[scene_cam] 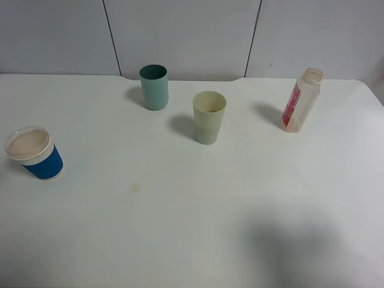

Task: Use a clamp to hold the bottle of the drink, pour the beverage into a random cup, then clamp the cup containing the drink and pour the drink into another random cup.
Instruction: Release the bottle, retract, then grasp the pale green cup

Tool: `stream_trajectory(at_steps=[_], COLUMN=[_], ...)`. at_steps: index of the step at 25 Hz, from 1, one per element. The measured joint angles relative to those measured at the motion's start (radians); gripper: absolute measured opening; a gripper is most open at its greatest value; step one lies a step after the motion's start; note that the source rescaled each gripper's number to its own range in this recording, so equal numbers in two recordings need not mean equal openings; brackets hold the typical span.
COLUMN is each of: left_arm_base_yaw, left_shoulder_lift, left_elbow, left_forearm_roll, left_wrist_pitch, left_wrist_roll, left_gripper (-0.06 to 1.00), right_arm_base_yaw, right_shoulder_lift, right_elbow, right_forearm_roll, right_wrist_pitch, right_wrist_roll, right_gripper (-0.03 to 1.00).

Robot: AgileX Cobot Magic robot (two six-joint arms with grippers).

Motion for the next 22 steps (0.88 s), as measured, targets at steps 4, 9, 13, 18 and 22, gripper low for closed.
stream_trajectory(at_steps=[4,9,13,18,22], left_arm_base_yaw=[-0.161,-0.32,-0.454,-0.53,-0.585], left_shoulder_lift=[0.144,0.255,0.38,0.58,0.769], left_elbow=[0.0,0.0,0.0,0.0,0.0], left_forearm_roll=[0.01,0.061,0.1,0.109,0.162], left_wrist_pitch=[-0.095,-0.205,-0.324,-0.454,-0.697], left_wrist_roll=[0.045,0.047,0.047,0.047,0.047], left_gripper=[0.97,0.97,0.97,0.97,0.97], right_arm_base_yaw=[0.0,0.0,0.0,0.0,0.0], right_shoulder_lift=[0.0,0.0,0.0,0.0,0.0], right_elbow=[0.0,0.0,0.0,0.0,0.0], right_forearm_roll=[0.0,0.0,0.0,0.0,0.0], right_wrist_pitch=[0.0,0.0,0.0,0.0,0.0], right_wrist_roll=[0.0,0.0,0.0,0.0,0.0], right_gripper=[1.0,1.0,1.0,1.0,1.0])
